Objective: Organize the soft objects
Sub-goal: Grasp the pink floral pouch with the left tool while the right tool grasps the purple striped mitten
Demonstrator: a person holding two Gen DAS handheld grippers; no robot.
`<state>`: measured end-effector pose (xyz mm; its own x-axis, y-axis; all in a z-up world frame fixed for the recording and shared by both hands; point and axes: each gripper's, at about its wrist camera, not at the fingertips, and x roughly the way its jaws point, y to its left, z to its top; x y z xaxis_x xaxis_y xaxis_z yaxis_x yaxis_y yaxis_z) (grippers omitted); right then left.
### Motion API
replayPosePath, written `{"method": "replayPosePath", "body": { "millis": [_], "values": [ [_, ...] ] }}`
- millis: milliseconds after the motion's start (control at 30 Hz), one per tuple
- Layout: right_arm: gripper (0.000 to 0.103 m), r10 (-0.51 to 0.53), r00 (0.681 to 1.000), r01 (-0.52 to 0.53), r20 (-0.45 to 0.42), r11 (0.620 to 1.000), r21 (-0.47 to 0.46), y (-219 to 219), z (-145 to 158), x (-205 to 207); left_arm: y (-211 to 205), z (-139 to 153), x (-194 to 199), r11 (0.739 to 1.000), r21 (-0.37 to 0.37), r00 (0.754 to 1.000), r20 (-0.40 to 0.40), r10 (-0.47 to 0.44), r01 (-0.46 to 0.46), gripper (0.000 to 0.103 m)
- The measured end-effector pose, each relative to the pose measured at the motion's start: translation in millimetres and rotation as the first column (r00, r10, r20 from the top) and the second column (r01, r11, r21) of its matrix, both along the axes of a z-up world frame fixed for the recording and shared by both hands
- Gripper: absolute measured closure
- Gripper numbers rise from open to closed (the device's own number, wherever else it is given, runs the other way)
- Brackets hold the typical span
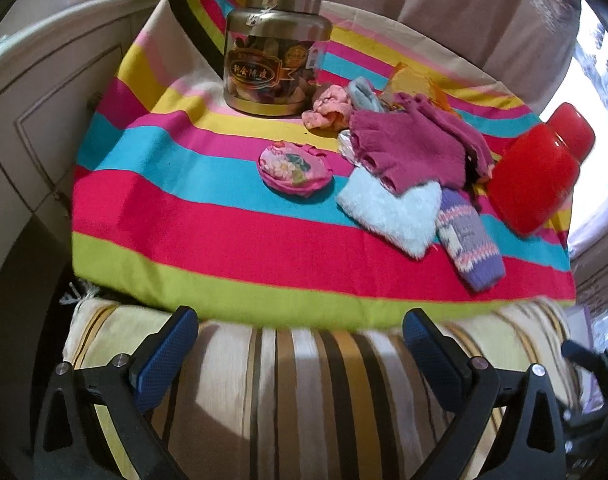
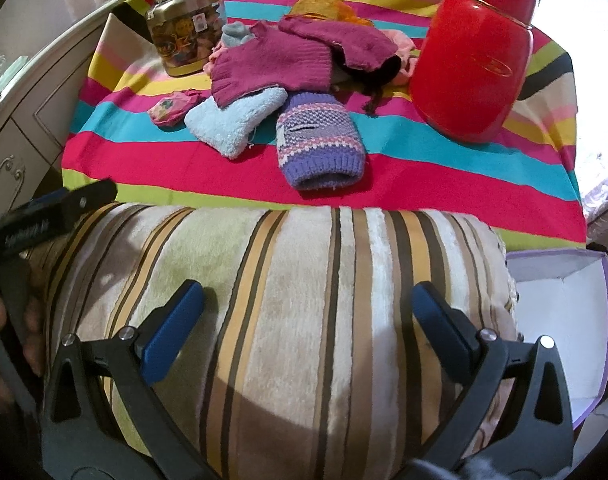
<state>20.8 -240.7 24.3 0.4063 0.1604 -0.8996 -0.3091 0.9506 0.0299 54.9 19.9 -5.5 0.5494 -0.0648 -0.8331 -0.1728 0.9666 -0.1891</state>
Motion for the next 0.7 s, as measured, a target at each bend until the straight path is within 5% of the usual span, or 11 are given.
{"method": "replayPosePath", "body": {
  "millis": [700],
  "values": [
    [0.0, 0.042, 0.999, -0.04, 0.034, 0.998, -0.044, 21, -23, 102, 26, -29, 128, 0.997, 0.074, 0.994, -0.1, 0.039, -0.032, 0.004]
  ]
}}
